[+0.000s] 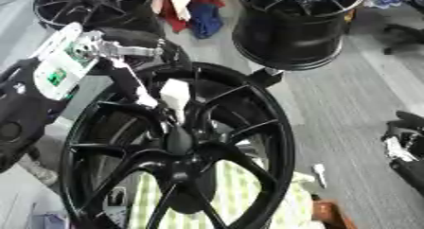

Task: Pull the pin out of the wheel hub.

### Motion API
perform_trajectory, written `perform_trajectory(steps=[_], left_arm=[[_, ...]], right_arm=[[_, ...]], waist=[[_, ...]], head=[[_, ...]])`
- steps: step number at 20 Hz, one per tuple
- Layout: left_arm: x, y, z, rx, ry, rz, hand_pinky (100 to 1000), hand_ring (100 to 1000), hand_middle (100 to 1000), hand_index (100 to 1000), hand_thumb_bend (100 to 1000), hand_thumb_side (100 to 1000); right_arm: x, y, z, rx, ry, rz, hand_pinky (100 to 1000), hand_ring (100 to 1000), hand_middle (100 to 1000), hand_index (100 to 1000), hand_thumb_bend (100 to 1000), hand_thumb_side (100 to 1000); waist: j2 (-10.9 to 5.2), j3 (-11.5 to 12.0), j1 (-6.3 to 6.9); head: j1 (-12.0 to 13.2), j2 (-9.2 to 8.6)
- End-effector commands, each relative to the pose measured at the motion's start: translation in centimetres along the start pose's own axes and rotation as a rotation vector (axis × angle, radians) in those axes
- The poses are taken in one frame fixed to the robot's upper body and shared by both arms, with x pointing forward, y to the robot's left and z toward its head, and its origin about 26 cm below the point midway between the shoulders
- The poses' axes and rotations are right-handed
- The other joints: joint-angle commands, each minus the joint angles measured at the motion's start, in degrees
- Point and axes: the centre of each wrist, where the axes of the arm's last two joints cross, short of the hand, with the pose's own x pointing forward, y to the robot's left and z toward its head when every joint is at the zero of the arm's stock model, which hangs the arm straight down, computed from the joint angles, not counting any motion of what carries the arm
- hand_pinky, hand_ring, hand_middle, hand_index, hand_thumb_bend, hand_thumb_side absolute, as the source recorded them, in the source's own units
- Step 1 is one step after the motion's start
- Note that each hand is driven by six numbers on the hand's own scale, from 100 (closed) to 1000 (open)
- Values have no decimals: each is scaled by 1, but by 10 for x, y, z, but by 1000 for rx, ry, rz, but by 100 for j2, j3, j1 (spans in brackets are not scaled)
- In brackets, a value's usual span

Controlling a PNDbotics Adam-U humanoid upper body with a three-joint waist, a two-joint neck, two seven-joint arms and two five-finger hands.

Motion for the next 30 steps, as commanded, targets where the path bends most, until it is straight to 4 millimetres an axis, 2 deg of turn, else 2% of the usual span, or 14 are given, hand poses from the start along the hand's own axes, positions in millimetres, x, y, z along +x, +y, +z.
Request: perform_trajectory(steps=[1, 8, 12, 21, 25, 30], left_arm=[[-2, 10, 4, -130, -77, -128, 807, 776, 838, 898, 432, 335], [-5, 0, -1, -156, -73, -114, 771, 722, 776, 885, 405, 325], [-7, -4, -3, -165, -78, -105, 746, 679, 728, 847, 392, 325], [-7, -4, -2, -142, -100, -74, 660, 511, 504, 703, 271, 290], [-3, 6, 3, -95, -135, -62, 617, 460, 435, 638, 243, 261], [3, 34, 27, 13, -150, -65, 610, 453, 418, 612, 250, 262]], right_arm=[[5, -2, -5, 7, -23, 2, 687, 592, 658, 804, 100, 259], [4, -2, -4, 8, -22, 0, 686, 592, 657, 803, 100, 259], [4, -2, -5, 7, -22, 1, 686, 592, 657, 804, 100, 260], [4, -2, -4, 5, -20, 1, 686, 592, 657, 804, 100, 260], [3, -2, -4, 4, -18, 0, 686, 592, 658, 804, 100, 262], [2, -3, -4, 2, -16, 1, 686, 592, 658, 804, 100, 262]], waist=[[-52, -15, -24], [-45, -43, -18], [-45, -50, -17], [-48, -44, -10], [-63, -22, -11], [-86, 7, -12]], head=[[28, -47], [44, -43], [45, -44], [30, -31], [13, -28], [16, -38]])
